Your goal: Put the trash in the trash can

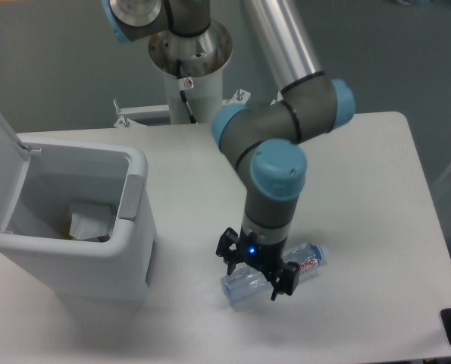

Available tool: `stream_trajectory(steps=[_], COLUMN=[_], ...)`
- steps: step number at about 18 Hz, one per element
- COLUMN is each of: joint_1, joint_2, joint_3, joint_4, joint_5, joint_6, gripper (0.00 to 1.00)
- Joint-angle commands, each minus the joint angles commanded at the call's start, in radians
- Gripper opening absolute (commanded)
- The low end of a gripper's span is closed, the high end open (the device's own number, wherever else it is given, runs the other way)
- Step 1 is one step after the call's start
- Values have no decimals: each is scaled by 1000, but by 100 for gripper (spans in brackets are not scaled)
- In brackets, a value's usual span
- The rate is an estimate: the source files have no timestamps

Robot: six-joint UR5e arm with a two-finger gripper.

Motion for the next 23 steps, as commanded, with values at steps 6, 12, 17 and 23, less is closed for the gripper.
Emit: stream_trajectory(steps=[6, 12, 17, 23], joint_1=[-20, -18, -18, -18], joint_2=[3, 26, 28, 28], joint_3=[-9, -31, -32, -40], joint_4=[-2, 0, 0, -2], joint_5=[0, 0, 0, 2], joint_6=[11, 23, 38, 72], gripper=[100, 100, 100, 100])
